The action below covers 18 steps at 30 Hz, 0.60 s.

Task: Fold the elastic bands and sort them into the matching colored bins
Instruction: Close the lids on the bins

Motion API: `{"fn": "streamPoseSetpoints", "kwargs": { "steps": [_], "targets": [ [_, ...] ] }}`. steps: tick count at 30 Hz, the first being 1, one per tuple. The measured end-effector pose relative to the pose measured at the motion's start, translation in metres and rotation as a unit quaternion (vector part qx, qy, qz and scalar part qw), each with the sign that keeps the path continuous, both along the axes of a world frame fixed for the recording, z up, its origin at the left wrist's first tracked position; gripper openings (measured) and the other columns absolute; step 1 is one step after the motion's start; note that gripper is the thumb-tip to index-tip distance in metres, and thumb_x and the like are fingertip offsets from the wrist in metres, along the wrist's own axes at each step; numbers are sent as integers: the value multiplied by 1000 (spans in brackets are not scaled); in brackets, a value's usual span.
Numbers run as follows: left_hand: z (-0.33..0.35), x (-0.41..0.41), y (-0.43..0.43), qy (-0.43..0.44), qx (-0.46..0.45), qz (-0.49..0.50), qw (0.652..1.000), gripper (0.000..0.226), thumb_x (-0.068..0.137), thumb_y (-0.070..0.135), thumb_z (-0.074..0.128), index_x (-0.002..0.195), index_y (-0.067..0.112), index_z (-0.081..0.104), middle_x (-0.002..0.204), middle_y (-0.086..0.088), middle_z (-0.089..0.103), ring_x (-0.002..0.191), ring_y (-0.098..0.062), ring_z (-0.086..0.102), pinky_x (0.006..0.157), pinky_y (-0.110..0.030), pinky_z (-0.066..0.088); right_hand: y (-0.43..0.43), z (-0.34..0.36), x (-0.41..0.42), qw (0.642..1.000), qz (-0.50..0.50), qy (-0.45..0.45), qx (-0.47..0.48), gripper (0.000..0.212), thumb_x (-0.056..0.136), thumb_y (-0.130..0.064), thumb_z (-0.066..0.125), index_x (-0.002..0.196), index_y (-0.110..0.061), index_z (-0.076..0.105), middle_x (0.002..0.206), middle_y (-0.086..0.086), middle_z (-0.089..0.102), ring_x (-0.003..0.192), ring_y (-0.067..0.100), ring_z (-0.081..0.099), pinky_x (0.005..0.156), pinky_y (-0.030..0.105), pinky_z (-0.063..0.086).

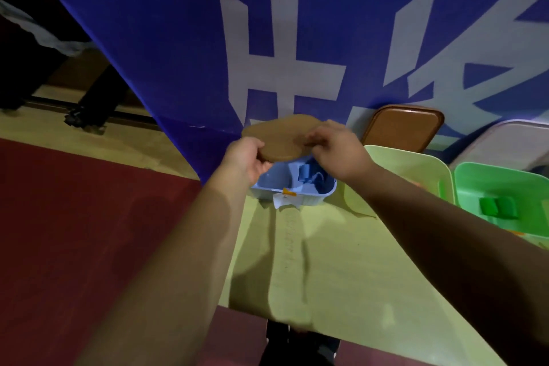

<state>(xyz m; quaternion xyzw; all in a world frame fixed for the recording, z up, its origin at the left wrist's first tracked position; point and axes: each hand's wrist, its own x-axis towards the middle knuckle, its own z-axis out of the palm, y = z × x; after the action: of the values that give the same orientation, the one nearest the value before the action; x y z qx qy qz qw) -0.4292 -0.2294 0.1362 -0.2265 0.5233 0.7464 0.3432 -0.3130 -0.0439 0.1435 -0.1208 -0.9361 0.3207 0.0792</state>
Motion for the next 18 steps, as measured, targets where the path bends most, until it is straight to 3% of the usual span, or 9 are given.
{"fn": "streamPoseSetpoints", "kwargs": {
  "steps": [3, 6, 9, 12, 14, 16, 18],
  "targets": [
    [-10, 1, -19, 10, -22, -27, 999, 34, 106, -6, 41, 135, 5, 54, 126, -17, 67, 112, -34, 68, 80, -50, 59, 18, -9, 5, 987, -133, -48, 71, 36, 94, -26, 61, 127, -16, 71, 128, 12, 63, 117, 40, 58, 105, 45, 46],
    [-25, -1, -30, 47, -45, -65, 996, 35, 109, -4, 40, 139, 6, 57, 122, -15, 69, 106, -28, 69, 75, -44, 60, 21, -18, 7, 975, -176, -122, -58, 50, 94, -34, 73, 135, -8, 60, 126, 11, 63, 115, 34, 61, 93, 41, 49],
    [-48, -6, -40, 142, -135, -101, 975, 33, 107, 4, 53, 137, 10, 66, 118, -7, 76, 106, -23, 73, 90, -44, 62, 19, -34, 9, 968, -185, -132, -107, 39, 93, -27, 70, 125, -6, 62, 110, 10, 70, 101, 33, 66, 73, 36, 48],
    [-68, -11, -50, 318, -319, -180, 875, 21, 99, 18, 69, 117, 13, 78, 100, -3, 81, 96, -24, 76, 92, -47, 61, 17, -50, 12, 965, -199, -148, -80, 30, 88, -25, 63, 110, -5, 68, 99, 14, 72, 90, 37, 66, 70, 32, 41],
    [-76, -12, -51, 369, -377, -207, 824, 16, 97, 20, 70, 107, 10, 79, 92, -7, 79, 89, -28, 74, 77, -41, 58, 13, -56, 13, 969, -189, -147, -62, 22, 84, -20, 62, 98, -7, 74, 91, 14, 73, 81, 35, 65, 64, 31, 40],
    [-81, -15, -49, 401, -431, -222, 777, 17, 98, 22, 70, 96, 6, 75, 87, -12, 73, 83, -33, 69, 63, -35, 42, 8, -57, 13, 972, -186, -135, -57, 15, 85, -12, 61, 90, -4, 74, 84, 15, 72, 75, 35, 63, 61, 31, 39],
    [-85, -17, -46, 422, -465, -229, 744, 20, 100, 23, 68, 97, 3, 71, 94, -16, 66, 84, -35, 64, 66, -33, 37, 3, -56, 12, 973, -184, -127, -50, 14, 87, -8, 59, 85, 1, 70, 81, 18, 70, 74, 38, 61, 60, 35, 40]
  ]
}}
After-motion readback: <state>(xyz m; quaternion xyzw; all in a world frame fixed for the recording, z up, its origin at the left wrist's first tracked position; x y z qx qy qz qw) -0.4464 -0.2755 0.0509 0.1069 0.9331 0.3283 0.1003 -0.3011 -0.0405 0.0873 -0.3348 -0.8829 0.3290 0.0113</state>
